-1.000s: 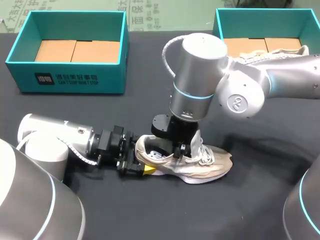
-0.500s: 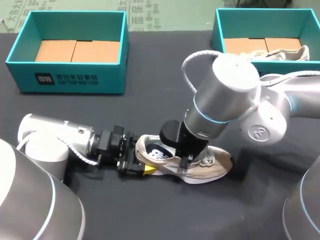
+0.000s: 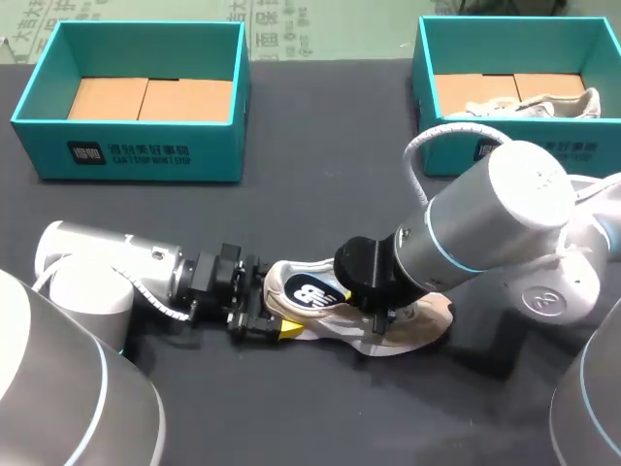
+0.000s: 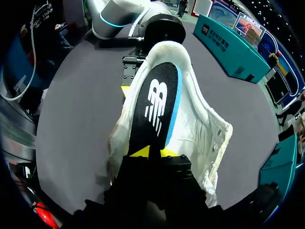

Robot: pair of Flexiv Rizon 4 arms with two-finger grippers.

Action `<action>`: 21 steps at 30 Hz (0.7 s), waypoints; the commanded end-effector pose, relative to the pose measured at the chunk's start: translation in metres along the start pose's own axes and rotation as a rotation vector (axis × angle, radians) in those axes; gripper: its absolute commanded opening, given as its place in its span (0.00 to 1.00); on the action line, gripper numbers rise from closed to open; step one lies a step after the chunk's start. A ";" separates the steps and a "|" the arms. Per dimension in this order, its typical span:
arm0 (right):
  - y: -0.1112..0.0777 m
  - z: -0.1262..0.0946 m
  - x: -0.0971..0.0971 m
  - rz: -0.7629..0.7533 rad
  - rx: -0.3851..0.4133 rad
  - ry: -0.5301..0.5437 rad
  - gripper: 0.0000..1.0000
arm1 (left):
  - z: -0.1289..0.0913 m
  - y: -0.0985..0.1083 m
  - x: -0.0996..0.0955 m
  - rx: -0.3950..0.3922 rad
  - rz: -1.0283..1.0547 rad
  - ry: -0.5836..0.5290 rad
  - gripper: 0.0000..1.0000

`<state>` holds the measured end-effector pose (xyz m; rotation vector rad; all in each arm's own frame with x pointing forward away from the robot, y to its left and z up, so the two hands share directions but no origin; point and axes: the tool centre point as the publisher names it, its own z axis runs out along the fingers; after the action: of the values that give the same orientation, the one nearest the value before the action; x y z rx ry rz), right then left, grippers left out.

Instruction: Take the shoe out of the shoebox, open the shoe tongue, remove and reinsert the insole, then place the shoe into the shoebox

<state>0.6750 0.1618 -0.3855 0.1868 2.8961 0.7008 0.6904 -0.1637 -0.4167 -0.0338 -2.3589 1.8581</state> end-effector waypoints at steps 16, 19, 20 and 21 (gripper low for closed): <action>0.041 -0.019 -0.021 -0.268 -0.148 0.045 0.00 | 0.001 0.004 0.000 -0.001 -0.001 -0.003 0.00; 0.053 -0.015 -0.022 -0.300 -0.148 0.063 0.00 | 0.001 0.004 0.000 -0.001 -0.001 -0.003 0.00; 0.056 -0.015 -0.022 -0.310 -0.146 0.068 0.00 | 0.001 0.004 0.000 -0.001 -0.001 -0.003 0.00; 0.058 -0.015 -0.021 -0.317 -0.146 0.072 0.00 | 0.001 0.004 0.000 -0.001 -0.001 -0.003 0.00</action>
<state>0.6926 0.1882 -0.3427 -0.3006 2.8028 0.8942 0.6906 -0.1638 -0.4174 -0.0315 -2.3598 1.8574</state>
